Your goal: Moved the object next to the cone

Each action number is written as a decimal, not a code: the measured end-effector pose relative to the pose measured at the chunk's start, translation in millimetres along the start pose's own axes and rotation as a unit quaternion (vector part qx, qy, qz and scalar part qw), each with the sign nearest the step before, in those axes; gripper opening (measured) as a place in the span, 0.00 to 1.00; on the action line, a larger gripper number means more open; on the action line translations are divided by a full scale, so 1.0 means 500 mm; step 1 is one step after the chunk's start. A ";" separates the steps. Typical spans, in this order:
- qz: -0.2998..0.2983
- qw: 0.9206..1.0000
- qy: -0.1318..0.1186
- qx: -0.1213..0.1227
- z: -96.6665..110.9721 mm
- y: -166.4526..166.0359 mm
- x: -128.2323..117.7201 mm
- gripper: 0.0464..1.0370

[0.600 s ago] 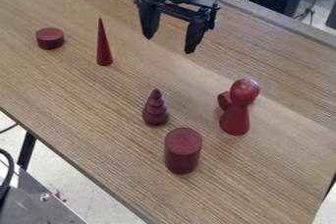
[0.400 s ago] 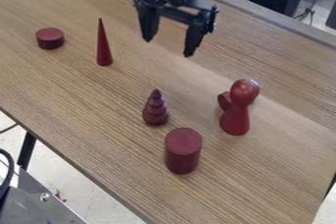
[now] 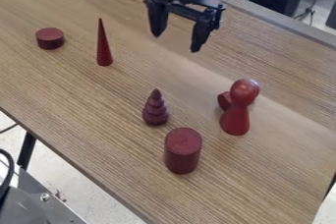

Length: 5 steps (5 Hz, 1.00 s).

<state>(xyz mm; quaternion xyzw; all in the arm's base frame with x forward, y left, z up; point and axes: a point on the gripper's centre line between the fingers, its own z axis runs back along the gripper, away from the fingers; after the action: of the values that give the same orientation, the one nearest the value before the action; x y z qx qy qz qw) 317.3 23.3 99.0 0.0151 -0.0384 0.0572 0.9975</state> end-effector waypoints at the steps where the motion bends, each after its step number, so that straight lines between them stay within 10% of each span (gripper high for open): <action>1: -0.022 1.000 -0.012 -0.001 0.012 -0.027 0.011 0.96; 5: -0.107 0.994 0.005 -0.037 0.042 -0.150 -0.022 0.96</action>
<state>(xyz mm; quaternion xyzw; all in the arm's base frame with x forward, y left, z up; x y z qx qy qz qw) 313.3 -53.2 117.1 -0.0184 -0.0337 -0.0510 0.9980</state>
